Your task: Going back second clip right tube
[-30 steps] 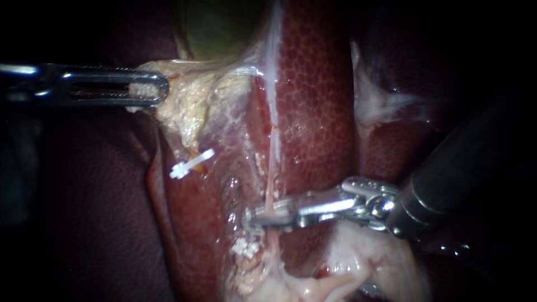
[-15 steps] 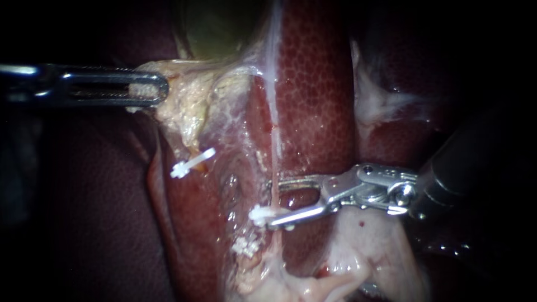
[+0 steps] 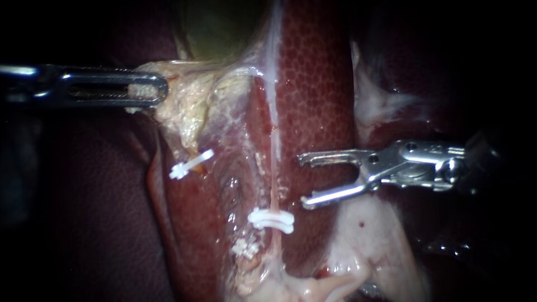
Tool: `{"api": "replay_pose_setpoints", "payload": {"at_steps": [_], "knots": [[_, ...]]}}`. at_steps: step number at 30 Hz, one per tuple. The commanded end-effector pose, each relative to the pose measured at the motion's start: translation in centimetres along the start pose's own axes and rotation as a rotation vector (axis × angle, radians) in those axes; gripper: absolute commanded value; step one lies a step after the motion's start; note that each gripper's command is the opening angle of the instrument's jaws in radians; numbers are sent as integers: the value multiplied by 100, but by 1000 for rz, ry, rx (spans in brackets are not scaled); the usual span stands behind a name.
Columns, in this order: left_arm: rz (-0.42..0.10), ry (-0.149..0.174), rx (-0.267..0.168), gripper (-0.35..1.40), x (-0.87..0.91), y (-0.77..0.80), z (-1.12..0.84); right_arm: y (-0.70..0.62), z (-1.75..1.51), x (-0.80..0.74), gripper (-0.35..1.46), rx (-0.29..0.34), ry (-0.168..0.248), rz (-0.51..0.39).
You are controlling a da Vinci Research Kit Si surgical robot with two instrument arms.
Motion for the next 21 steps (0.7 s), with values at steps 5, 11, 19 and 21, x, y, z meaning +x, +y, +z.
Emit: {"api": "replay_pose_setpoints", "payload": {"at_steps": [5,11,19,21], "knots": [[0,-1,-1,-23,1,0,1,-7,-14,16,60,-2,9,-23],[6,-7,-12,-23,12,1,13,-8,-18,17,60,1,12,-28],[26,16,-1,-23,44,8,54,-10,-19,17,60,2,12,-28],[30,25,2,-23,49,10,65,-11,-19,18,60,2,12,-28]]}}
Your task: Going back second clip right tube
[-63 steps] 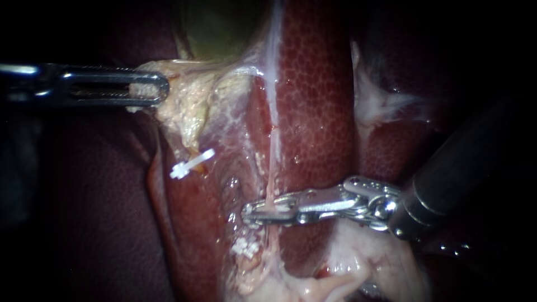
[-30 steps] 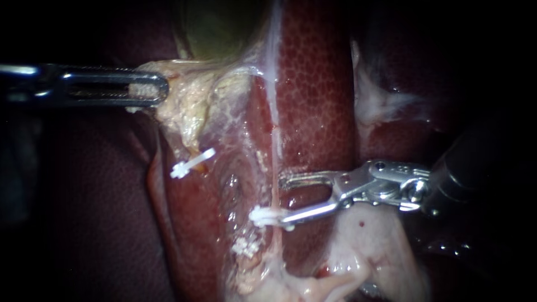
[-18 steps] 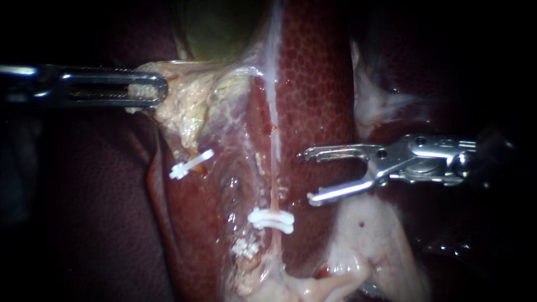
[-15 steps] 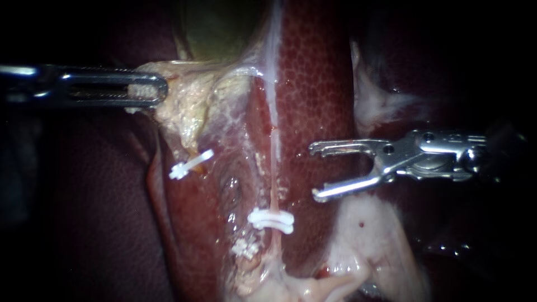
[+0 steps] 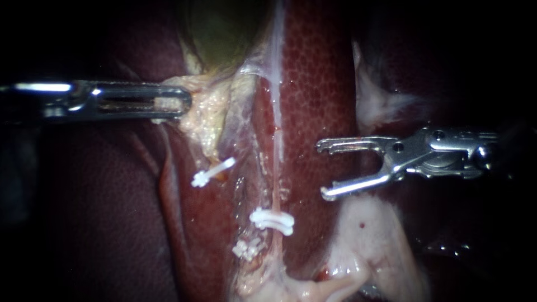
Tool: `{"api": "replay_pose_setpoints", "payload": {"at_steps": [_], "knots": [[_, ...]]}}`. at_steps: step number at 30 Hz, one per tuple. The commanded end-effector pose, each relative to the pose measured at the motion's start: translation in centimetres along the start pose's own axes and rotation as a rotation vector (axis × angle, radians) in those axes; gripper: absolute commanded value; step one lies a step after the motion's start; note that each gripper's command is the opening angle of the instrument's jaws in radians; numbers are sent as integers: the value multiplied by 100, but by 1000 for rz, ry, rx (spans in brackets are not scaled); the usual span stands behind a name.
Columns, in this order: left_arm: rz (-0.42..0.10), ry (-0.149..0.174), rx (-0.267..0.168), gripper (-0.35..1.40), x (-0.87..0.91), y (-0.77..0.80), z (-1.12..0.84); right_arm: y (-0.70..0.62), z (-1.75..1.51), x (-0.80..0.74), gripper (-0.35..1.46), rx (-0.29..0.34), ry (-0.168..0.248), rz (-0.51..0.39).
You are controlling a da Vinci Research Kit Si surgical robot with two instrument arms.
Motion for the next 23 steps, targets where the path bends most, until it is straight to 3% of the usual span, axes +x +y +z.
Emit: {"api": "replay_pose_setpoints", "payload": {"at_steps": [1,7,23], "knots": [[2,9,1,-23,3,0,8,-1,0,1,60,0,0,0],[6,17,3,-21,7,0,27,-3,1,1,60,0,0,0],[12,17,4,-21,7,0,27,-5,1,2,60,1,0,0]]}}
